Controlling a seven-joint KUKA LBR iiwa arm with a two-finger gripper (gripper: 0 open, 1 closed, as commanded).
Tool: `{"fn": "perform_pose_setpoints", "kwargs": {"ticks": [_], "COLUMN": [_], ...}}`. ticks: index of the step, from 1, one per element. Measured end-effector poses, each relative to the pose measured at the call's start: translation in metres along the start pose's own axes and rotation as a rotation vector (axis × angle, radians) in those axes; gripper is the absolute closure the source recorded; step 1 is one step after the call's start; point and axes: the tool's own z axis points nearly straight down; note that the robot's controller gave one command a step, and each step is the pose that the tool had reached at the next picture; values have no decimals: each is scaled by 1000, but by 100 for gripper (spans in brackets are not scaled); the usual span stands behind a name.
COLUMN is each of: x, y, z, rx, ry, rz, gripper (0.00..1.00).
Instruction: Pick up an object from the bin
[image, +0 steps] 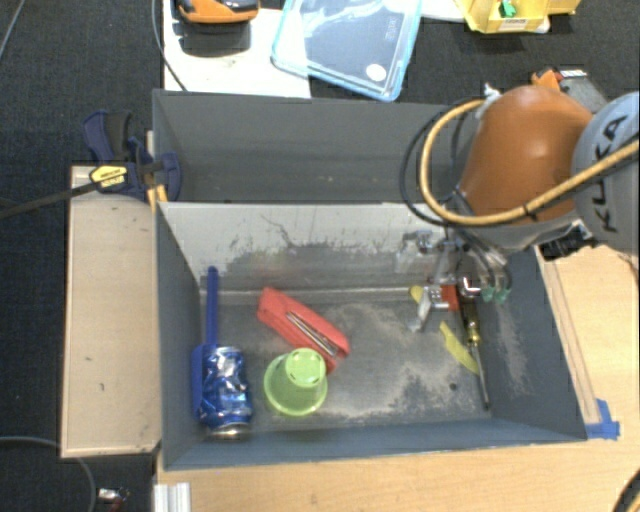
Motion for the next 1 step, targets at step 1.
{"fn": "perform_pose_setpoints", "kwargs": {"ticks": [1], "x": [-1], "y": [0], "z": [-5], "rx": [0], "ry": [-8], "rz": [0], "gripper": [0]}}
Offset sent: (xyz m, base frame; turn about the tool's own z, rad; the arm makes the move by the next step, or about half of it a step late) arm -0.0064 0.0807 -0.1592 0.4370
